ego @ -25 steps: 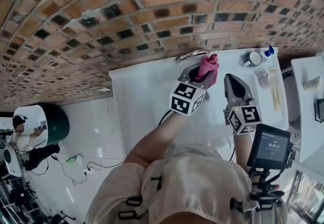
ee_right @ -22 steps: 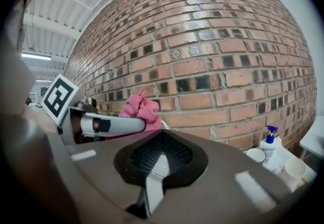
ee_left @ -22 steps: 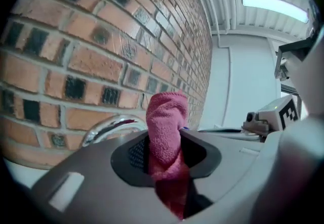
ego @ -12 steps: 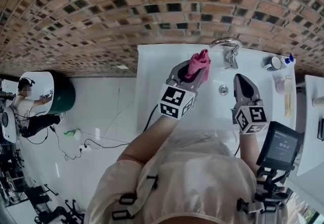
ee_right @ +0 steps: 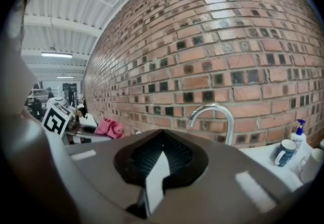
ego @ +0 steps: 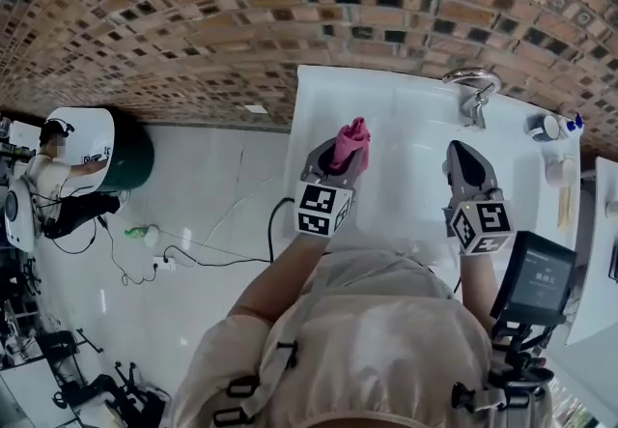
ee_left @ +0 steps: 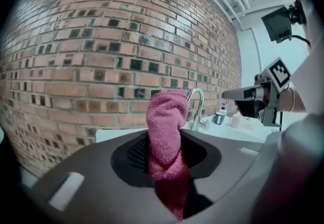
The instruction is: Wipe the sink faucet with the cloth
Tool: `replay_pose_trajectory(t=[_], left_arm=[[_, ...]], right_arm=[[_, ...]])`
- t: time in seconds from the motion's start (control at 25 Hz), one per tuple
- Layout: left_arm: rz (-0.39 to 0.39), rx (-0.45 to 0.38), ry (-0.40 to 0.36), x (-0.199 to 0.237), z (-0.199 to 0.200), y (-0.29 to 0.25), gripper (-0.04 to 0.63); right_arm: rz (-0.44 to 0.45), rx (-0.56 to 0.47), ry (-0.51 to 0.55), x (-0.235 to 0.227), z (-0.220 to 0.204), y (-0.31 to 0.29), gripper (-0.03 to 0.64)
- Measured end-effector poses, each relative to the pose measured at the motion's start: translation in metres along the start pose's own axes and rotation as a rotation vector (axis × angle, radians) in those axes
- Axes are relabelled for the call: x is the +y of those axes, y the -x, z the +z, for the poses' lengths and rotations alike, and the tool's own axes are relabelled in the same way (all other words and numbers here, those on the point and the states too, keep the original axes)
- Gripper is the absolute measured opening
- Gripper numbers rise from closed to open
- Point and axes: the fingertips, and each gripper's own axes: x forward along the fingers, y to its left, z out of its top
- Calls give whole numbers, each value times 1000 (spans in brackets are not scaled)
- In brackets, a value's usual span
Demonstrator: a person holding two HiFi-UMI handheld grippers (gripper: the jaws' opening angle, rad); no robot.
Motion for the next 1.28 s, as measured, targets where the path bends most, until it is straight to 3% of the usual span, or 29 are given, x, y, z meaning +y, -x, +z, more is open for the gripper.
replay_pose_trajectory(t=[0.32,0.56,1.04,1.16,1.28], left_arm=[[34,177,7,46,-101,4,118],[23,262,-15,63,-142,-8,118],[-17,326,-15,62,-171,-16,132],[-22,300,31,65,-159,-9,204],[5,235,19,77,-127,0,206]], right_arm=[[29,26,31,45,-10,-17,-9],[41,29,60,67,-12,-28,-9],[15,41,70,75,-15,-31,-9],[11,35,79,76,-12,-32,-9],[7,28,94,77,-9,-33,-9]])
